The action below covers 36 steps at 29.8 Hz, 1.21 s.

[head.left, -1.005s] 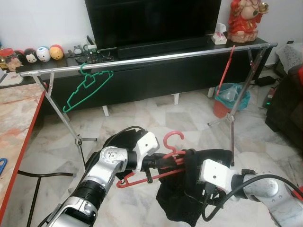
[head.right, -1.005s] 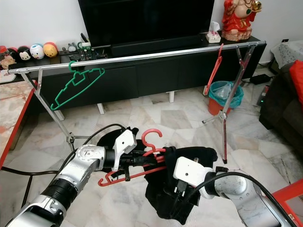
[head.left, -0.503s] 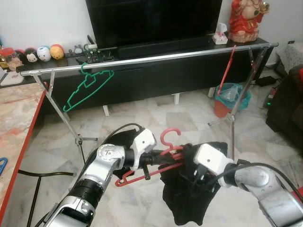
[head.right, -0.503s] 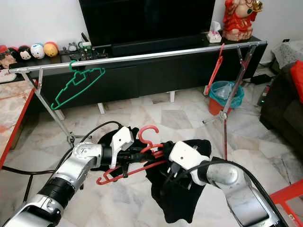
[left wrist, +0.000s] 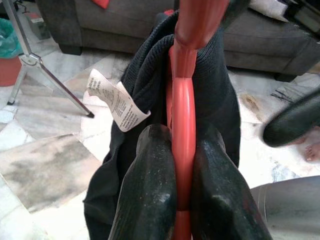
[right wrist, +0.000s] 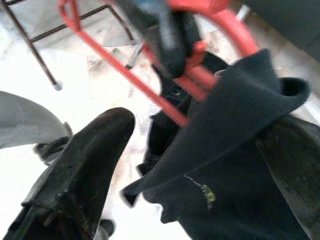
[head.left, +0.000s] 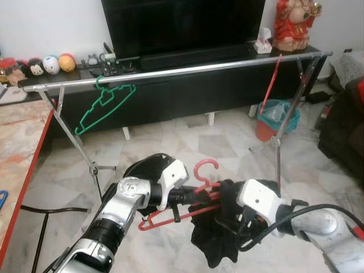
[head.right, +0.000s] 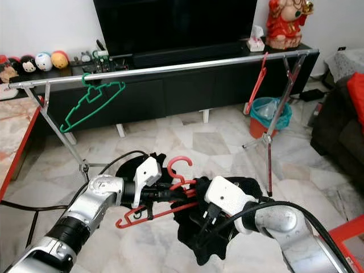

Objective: Hang hanger

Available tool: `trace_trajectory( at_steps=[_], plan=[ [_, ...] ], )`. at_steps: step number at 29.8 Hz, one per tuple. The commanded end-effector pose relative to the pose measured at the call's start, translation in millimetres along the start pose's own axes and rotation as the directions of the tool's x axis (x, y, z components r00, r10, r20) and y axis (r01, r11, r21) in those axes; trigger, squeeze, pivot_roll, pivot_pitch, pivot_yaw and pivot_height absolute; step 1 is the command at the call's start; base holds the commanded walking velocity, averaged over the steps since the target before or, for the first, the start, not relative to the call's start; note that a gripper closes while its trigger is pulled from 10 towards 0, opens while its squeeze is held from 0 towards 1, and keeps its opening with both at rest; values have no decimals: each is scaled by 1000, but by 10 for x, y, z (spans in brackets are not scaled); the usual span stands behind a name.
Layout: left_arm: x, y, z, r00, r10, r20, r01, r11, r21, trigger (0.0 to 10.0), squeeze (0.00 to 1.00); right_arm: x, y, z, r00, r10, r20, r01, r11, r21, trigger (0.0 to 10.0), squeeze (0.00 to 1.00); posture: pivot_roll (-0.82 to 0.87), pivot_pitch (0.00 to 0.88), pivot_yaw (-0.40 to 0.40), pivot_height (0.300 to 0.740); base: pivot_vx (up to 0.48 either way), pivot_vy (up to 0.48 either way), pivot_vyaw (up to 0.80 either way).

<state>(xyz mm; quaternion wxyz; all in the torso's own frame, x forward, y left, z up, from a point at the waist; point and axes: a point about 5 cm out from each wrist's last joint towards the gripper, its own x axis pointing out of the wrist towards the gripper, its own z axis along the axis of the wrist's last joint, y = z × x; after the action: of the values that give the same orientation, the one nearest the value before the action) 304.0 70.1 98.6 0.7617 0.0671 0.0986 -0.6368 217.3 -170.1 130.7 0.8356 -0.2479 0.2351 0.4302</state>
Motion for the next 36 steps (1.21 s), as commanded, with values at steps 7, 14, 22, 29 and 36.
trace_trajectory(
  at_steps=[7, 14, 22, 29, 36],
  plan=[
    [-8, -5, 50, 1000, -14, 0, 14, 1000, 25, 10000, 0, -195, 161, 2, 1000, 11, -13, -11, 1000, 15, 10000, 0, -125, 0, 19, 740, 0, 0, 0],
    [1, -3, 55, 1000, -15, 4, 15, 1000, 24, 10000, 0, -352, 57, -15, 993, -104, -49, 104, 994, -12, 10000, 0, -138, 0, 21, 740, 0, 0, 0],
    [3, 0, 59, 1000, -16, 2, 16, 1000, 23, 10000, 0, -455, -237, 98, 964, -259, 67, 262, 964, -44, 10000, 0, -141, 0, 24, 740, 0, 0, 0],
    [-23, -17, 65, 998, -54, -12, 54, 998, 30, 10000, 0, -423, -257, 125, 975, -124, 186, 131, 991, -25, 10000, 0, -131, 0, 33, 740, 0, 0, 0],
    [-100, -13, 72, 997, -79, -19, 80, 997, 21, 10000, 0, -404, -229, -175, 994, 42, 100, -39, 999, -33, 10000, 0, -121, 0, 38, 740, 0, 0, 0]
  ],
)
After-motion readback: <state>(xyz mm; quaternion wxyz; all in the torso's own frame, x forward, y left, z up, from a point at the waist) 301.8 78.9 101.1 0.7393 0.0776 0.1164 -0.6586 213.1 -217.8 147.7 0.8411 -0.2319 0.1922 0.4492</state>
